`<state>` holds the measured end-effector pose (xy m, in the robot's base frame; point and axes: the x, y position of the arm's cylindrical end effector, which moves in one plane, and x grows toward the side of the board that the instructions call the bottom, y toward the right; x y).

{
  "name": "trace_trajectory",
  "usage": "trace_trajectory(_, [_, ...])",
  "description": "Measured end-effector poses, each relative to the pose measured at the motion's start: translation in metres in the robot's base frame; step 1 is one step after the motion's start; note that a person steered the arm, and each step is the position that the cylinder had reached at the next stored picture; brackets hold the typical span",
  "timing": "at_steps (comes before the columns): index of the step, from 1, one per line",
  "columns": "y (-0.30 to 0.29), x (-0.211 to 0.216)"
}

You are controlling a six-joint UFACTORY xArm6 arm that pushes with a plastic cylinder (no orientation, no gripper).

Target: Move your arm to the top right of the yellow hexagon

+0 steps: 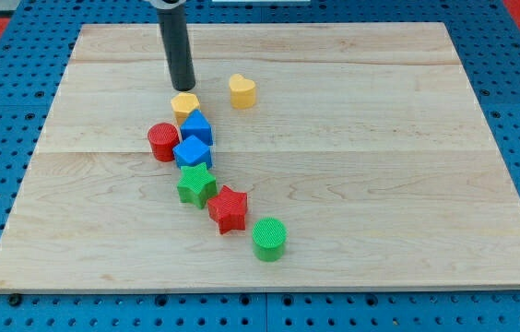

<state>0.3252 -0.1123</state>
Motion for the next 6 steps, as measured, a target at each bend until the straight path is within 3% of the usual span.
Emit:
trace_trajectory(2, [0.036, 0.067])
trace_trajectory(3, [0.036, 0.073])
trace_trajectory(4, [0.048, 0.038])
trace_trajectory(6, [0.012, 0.037])
